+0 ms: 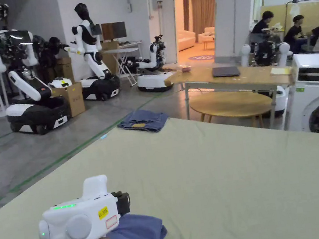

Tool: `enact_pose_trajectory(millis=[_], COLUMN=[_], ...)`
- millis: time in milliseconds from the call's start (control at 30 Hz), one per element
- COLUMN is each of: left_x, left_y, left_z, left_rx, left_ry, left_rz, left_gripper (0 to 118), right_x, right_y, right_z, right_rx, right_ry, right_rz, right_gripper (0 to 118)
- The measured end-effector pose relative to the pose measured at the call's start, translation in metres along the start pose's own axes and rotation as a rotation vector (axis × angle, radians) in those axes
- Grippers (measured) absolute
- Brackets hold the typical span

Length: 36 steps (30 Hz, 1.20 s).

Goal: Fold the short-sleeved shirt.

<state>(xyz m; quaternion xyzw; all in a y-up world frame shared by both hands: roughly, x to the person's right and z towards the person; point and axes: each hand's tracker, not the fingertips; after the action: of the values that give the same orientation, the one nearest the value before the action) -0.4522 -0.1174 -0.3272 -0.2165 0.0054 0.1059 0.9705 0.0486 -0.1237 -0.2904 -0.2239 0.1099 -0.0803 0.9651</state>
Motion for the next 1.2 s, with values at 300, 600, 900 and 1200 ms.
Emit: enact_pose_trajectory(millis=[300,600,900,1200], left_x=[0.214,0.247,0.257,0.275], left_y=[0.03,0.02,0.013,0.008], left_z=[0.043,0.07,0.075,0.082], left_rx=[0.249,0.258,0.281,0.306], left_ry=[-0.128,-0.189,-0.156,-0.195], left_rz=[-0.332,-0.272,-0.286,-0.316], left_gripper=[2,2,13,112], right_x=[0.018,0.033,0.027,0.025], right_y=[0.099,0.09,0.083,0.083], right_z=[0.062,0.092,0.096,0.094], right_rx=[0.321,0.362,0.363,0.353], right_ry=[-0.313,-0.261,-0.235,-0.212], right_rz=[0.268,0.141,0.112,0.132], right_gripper=[0,0,4,101])
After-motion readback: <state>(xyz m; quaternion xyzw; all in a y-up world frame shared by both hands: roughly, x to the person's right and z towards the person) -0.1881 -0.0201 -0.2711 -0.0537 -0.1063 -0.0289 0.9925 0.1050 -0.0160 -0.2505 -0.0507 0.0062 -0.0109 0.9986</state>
